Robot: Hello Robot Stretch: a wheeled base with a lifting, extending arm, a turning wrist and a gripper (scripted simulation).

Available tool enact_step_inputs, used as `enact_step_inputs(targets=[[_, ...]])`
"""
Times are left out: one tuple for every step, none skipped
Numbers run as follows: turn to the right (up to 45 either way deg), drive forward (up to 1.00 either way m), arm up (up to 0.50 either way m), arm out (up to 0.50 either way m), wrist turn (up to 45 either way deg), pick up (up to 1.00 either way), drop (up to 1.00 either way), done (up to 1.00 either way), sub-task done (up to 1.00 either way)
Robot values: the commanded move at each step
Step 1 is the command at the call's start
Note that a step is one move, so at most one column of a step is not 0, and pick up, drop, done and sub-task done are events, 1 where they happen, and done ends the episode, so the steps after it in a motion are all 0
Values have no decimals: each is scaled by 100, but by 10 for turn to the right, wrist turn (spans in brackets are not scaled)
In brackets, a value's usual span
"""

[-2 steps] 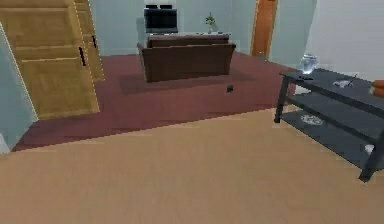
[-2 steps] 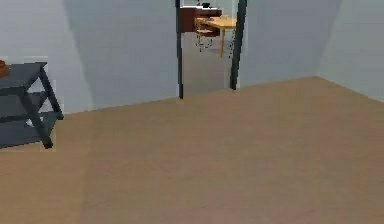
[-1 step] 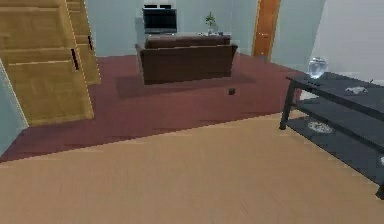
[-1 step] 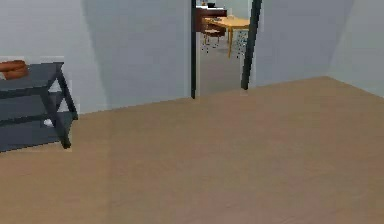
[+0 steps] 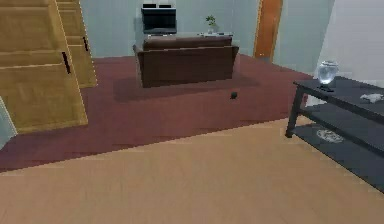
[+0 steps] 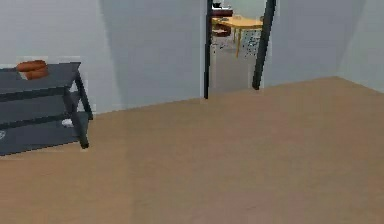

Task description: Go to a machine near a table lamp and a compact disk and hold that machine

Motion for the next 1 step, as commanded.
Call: enact_step_inputs(targets=[[120,0,0,0,0,0,0,0,0]])
